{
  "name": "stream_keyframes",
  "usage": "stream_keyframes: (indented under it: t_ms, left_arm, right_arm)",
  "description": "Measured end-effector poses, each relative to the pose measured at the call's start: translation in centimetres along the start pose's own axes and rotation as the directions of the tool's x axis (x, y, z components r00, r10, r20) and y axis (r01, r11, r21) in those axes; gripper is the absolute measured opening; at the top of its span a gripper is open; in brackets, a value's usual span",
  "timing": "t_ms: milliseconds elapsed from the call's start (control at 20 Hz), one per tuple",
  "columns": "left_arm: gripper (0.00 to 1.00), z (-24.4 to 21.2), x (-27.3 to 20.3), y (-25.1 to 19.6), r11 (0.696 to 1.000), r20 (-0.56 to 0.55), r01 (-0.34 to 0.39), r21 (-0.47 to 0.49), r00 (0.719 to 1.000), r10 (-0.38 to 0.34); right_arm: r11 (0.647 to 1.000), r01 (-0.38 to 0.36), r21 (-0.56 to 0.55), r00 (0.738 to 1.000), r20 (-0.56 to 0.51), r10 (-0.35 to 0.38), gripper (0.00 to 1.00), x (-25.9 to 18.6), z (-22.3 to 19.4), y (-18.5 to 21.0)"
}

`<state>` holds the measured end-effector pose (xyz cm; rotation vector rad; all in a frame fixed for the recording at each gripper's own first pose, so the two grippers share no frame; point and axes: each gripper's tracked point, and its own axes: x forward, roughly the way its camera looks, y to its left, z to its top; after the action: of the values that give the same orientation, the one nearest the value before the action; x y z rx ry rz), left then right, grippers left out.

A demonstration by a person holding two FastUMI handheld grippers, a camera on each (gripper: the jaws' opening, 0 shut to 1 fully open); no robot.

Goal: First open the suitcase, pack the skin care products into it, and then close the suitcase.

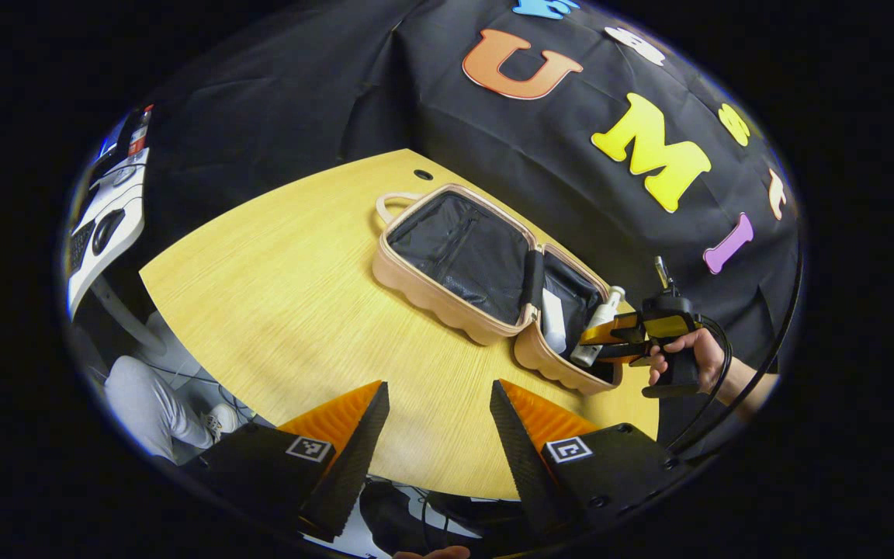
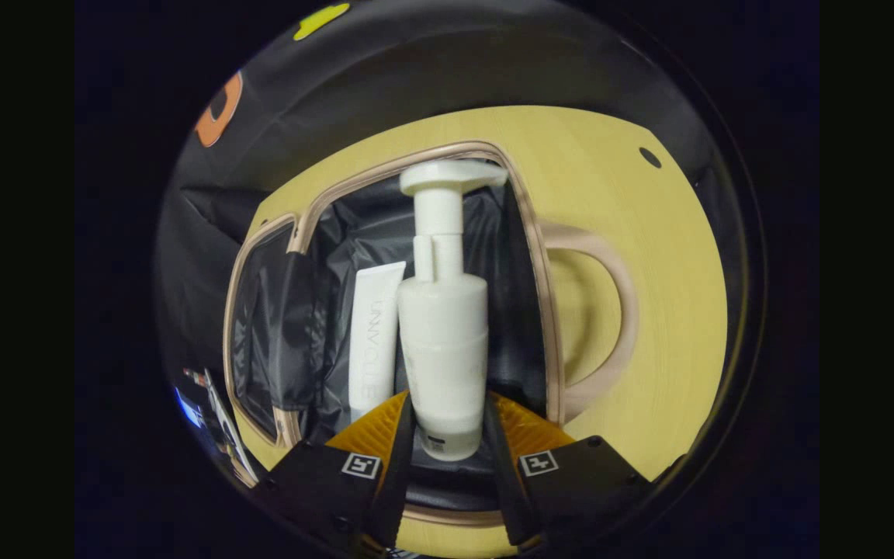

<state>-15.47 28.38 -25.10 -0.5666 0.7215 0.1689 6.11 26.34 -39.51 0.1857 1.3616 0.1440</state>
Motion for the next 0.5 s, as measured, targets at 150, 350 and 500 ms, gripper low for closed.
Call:
stream_keyframes:
  t_ms: [150,350,500]
  left_arm:
    - [0.85,0.4,0.3,0.3,1.0,-0.001,0.014,0.014,1.0,-0.014]
    - [0.85,0.7,0.2,-0.2,0.999,0.009,0.038,0.025,0.999,-0.038]
    - [0.85,1.4,0.2,-0.8,0.998,0.029,0.06,0.035,0.998,-0.061]
  right_arm:
    - [0.999,0.041,0.012,0.999,-0.03,-0.041,0.45,0.8,-0.1,0.0]
    - [0.998,0.059,-0.003,0.998,-0.014,-0.059,0.48,0.9,-0.1,-0.1]
    - [0.997,0.069,-0.032,0.998,-0.01,-0.069,0.51,0.4,-0.5,-0.3]
